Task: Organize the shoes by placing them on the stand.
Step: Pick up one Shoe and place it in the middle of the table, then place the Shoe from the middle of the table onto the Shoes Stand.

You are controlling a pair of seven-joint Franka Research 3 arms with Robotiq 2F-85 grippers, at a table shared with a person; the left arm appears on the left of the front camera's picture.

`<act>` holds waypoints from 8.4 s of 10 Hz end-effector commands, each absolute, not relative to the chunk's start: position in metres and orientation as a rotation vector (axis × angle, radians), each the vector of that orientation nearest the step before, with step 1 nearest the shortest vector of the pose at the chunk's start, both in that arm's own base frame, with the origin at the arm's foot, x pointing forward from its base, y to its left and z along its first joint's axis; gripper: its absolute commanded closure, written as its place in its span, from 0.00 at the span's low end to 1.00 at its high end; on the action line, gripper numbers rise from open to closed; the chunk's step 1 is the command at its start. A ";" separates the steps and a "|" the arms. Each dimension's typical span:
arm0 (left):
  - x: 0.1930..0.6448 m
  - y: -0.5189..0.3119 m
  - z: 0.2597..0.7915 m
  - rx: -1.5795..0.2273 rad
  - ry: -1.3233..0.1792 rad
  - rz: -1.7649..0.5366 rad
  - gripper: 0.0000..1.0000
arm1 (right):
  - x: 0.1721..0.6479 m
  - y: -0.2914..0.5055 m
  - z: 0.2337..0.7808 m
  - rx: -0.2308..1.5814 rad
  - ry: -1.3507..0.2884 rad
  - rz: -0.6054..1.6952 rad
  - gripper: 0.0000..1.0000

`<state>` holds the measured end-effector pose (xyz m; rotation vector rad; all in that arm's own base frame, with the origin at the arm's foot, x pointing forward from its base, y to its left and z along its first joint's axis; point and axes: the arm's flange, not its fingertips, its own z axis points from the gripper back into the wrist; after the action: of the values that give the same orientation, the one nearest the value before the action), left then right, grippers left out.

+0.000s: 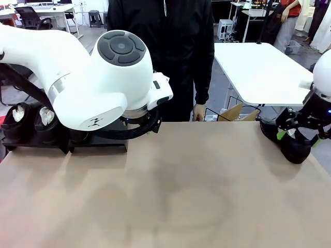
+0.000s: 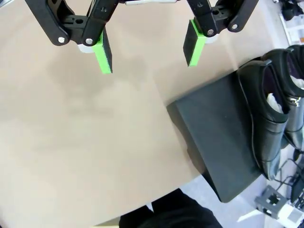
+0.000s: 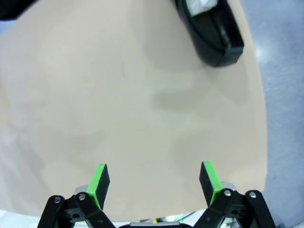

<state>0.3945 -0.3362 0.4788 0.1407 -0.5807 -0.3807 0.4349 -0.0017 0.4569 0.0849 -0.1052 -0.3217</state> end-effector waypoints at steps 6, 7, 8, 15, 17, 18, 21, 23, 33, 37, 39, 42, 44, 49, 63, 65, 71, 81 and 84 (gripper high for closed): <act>0.395 -0.338 0.476 0.148 -0.608 -0.364 0.21 | 0.593 -0.011 0.391 -0.125 -0.036 -0.338 0.00; 0.395 -0.338 0.476 0.148 -0.608 -0.364 0.21 | 0.597 -0.015 0.387 -0.123 -0.044 -0.355 0.00; 0.395 -0.338 0.476 0.148 -0.608 -0.364 0.21 | 0.599 -0.020 0.385 -0.137 -0.069 -0.375 0.00; 0.395 -0.338 0.476 0.148 -0.608 -0.364 0.21 | 0.604 -0.039 0.366 -0.052 0.040 -0.117 0.00; 0.395 -0.338 0.476 0.148 -0.608 -0.364 0.21 | 0.603 -0.045 0.360 -0.050 0.050 -0.089 0.00; 0.395 -0.338 0.476 0.148 -0.608 -0.364 0.21 | 0.602 -0.047 0.355 -0.044 0.059 -0.067 0.00; 0.395 -0.338 0.476 0.148 -0.608 -0.364 0.21 | 0.601 -0.050 0.349 -0.014 0.090 -0.032 0.18; 0.395 -0.338 0.476 0.148 -0.608 -0.364 0.21 | 0.601 -0.051 0.349 -0.008 0.094 -0.027 0.57; 0.395 -0.338 0.476 0.148 -0.608 -0.364 0.21 | 0.598 -0.058 0.349 -0.077 0.047 -0.041 1.00; 0.395 -0.338 0.476 0.148 -0.608 -0.364 0.21 | 0.515 0.012 0.441 0.150 0.025 -0.317 1.00; 0.395 -0.338 0.476 0.148 -0.608 -0.364 0.21 | 0.471 0.048 0.450 0.163 0.004 -0.382 1.00; 0.395 -0.338 0.476 0.148 -0.608 -0.364 0.21 | 0.494 0.036 0.454 0.157 0.052 -0.344 1.00; 0.395 -0.338 0.476 0.148 -0.608 -0.364 0.21 | 0.494 0.036 0.454 0.157 0.052 -0.344 1.00; 0.395 -0.338 0.476 0.148 -0.608 -0.364 0.21 | 0.393 0.158 0.459 0.227 0.023 -0.233 1.00; 0.395 -0.338 0.476 0.148 -0.608 -0.364 0.21 | 0.342 0.266 0.353 0.190 -0.005 0.065 0.77; 0.395 -0.338 0.476 0.148 -0.608 -0.364 0.21 | 0.342 0.263 0.357 0.207 -0.016 0.048 0.40; 0.395 -0.338 0.476 0.148 -0.608 -0.364 0.21 | 0.337 0.226 0.420 0.372 0.136 -0.017 0.00; 0.395 -0.338 0.476 0.148 -0.608 -0.364 0.21 | 0.336 0.247 0.399 0.322 0.031 -0.022 0.00; 0.382 -0.347 0.479 0.094 -0.574 -0.347 0.21 | 0.341 0.128 0.471 0.317 -0.118 -0.177 0.00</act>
<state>0.3919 -0.3395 0.4777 0.1276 -0.5735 -0.3751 0.3428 0.1731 0.4537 0.3461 -0.0708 -0.1225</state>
